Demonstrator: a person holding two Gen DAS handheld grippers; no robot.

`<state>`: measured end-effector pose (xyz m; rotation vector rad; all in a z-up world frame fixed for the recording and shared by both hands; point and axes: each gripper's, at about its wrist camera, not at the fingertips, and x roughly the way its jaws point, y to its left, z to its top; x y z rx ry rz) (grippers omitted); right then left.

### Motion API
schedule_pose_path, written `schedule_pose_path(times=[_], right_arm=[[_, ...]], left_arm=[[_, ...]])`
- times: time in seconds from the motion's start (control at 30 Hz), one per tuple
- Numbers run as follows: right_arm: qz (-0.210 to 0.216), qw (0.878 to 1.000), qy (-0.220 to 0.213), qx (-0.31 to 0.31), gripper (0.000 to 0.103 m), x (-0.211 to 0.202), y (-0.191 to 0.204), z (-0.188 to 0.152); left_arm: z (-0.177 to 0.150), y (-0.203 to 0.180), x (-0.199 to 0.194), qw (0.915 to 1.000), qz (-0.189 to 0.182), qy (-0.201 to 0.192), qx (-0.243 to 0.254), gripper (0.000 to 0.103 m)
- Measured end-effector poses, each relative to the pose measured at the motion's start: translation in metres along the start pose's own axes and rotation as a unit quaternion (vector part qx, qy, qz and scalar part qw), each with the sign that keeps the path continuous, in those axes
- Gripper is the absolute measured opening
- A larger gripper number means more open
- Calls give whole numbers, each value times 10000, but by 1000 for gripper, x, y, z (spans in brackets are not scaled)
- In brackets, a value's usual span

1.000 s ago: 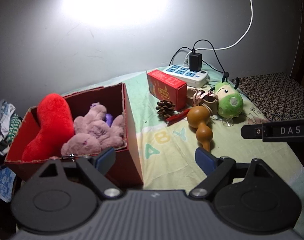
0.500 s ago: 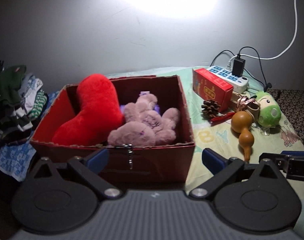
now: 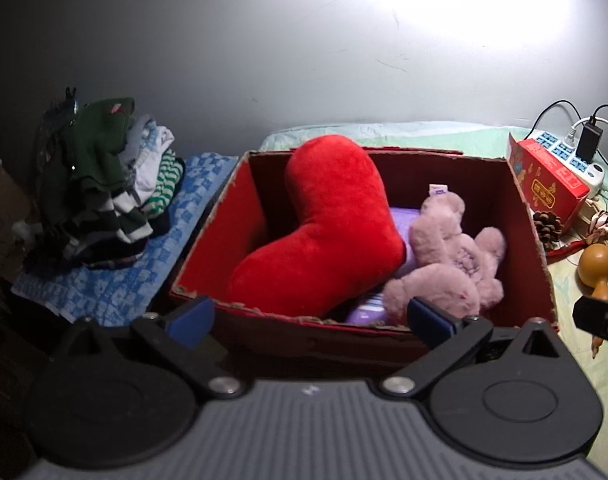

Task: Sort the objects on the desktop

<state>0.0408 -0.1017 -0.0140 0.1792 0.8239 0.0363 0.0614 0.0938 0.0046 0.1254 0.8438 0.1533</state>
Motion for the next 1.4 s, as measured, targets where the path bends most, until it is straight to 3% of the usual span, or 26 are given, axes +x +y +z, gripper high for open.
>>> schedule_pose_path(times=[0.3, 0.43, 0.67, 0.97, 1.4], right_arm=[[-370, 9993, 15, -56, 93, 10, 49, 20], [-91, 9995, 78, 288, 93, 9, 59, 20], [-413, 9989, -6, 207, 93, 9, 79, 23], [-465, 9980, -200, 382, 91, 10, 86, 19], [-291, 9992, -104, 272, 91, 31, 91, 20]], left_arm=[[17, 33, 15, 10000, -47, 11, -64, 103], [23, 45, 21, 10000, -22, -5, 11, 103], [24, 64, 23, 9992, -388, -72, -2, 103], [26, 75, 22, 9988, -434, -232, 59, 103], [26, 75, 38, 9985, -521, -156, 72, 103]])
